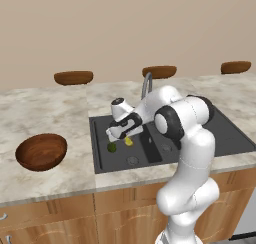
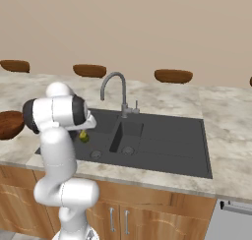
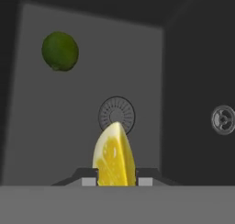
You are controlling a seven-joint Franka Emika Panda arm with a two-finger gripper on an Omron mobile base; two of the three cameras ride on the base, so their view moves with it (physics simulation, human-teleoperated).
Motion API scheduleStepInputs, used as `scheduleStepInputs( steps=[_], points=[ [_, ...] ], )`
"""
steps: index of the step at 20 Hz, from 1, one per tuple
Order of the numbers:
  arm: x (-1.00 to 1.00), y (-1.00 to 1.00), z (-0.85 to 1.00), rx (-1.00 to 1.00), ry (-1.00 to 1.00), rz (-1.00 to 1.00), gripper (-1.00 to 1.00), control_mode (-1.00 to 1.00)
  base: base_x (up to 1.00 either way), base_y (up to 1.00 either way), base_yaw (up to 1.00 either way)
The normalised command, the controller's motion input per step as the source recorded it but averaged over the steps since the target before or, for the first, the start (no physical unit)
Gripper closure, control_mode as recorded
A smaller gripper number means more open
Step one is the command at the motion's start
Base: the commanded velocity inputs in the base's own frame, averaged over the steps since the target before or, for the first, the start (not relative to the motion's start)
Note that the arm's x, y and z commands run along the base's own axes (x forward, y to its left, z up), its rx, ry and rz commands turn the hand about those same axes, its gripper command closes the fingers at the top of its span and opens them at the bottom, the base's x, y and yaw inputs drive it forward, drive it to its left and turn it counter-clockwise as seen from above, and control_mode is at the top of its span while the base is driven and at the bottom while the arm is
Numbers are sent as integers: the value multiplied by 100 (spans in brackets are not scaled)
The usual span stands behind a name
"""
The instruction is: Remove the lemon wedge and lime from the sink. Then move the bowl and cup from the counter to the sink for washing.
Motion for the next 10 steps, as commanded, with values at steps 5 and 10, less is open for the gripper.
scheduleStepInputs(
  steps=[5,10],
  points=[
    [-24,6,36,7,-3,0,100,-100,0,0,0],
    [-22,8,37,12,-1,0,100,-100,0,0,0]
  ],
)
